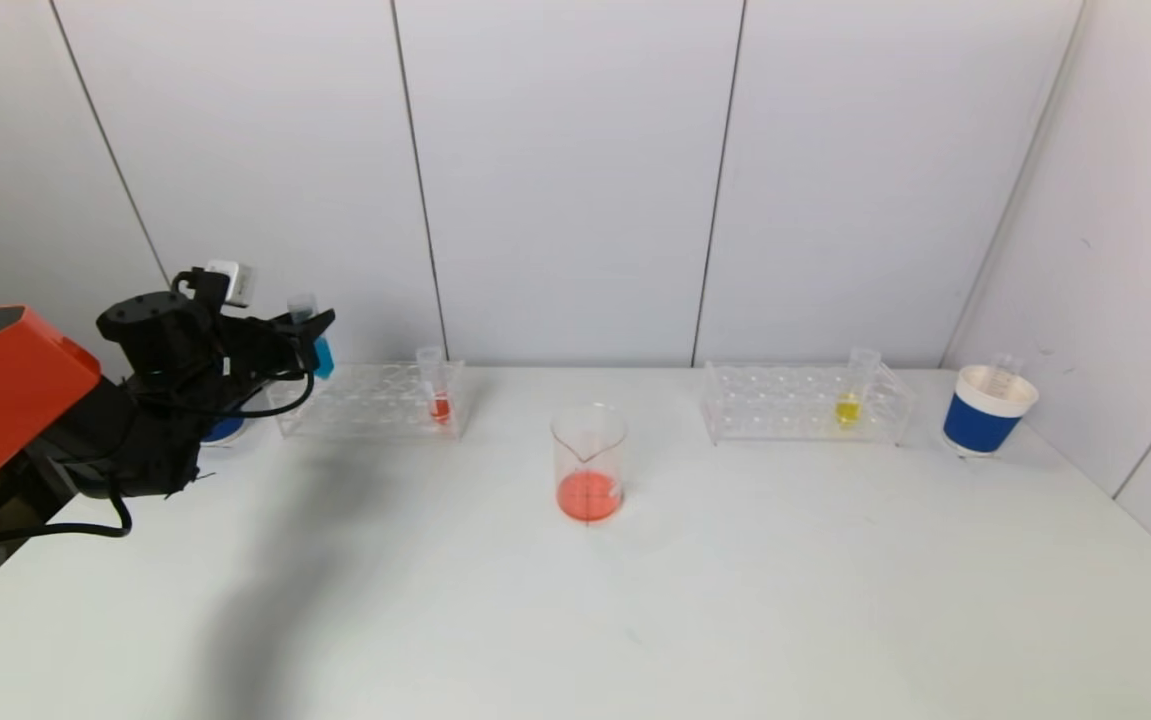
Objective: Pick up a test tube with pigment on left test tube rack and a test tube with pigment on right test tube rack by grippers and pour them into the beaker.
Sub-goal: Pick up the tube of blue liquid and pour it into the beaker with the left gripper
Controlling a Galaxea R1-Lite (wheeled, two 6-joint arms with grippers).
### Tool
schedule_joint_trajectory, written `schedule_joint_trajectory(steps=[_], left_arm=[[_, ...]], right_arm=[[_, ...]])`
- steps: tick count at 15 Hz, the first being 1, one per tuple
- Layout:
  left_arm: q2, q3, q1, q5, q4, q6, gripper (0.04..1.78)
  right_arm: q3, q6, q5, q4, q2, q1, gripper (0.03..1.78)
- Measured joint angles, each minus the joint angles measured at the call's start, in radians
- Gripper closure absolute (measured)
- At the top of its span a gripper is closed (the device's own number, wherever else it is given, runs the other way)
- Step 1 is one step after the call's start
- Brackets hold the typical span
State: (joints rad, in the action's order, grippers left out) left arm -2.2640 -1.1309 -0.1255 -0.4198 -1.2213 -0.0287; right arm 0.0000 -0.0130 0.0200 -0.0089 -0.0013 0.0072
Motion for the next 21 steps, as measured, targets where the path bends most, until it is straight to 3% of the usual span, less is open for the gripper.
schedule_joint_trajectory(steps=[12,21], left_arm=[[0.110,-0.013,0.026,0.008,0.105,0.004,1.35],[0.281,0.023,0.169,0.021,0.232,0.052,1.35]], right_arm=[[0.000,0.000,0.000,0.000,0.000,0.000,0.04],[0.000,0.000,0.000,0.000,0.000,0.000,0.04]])
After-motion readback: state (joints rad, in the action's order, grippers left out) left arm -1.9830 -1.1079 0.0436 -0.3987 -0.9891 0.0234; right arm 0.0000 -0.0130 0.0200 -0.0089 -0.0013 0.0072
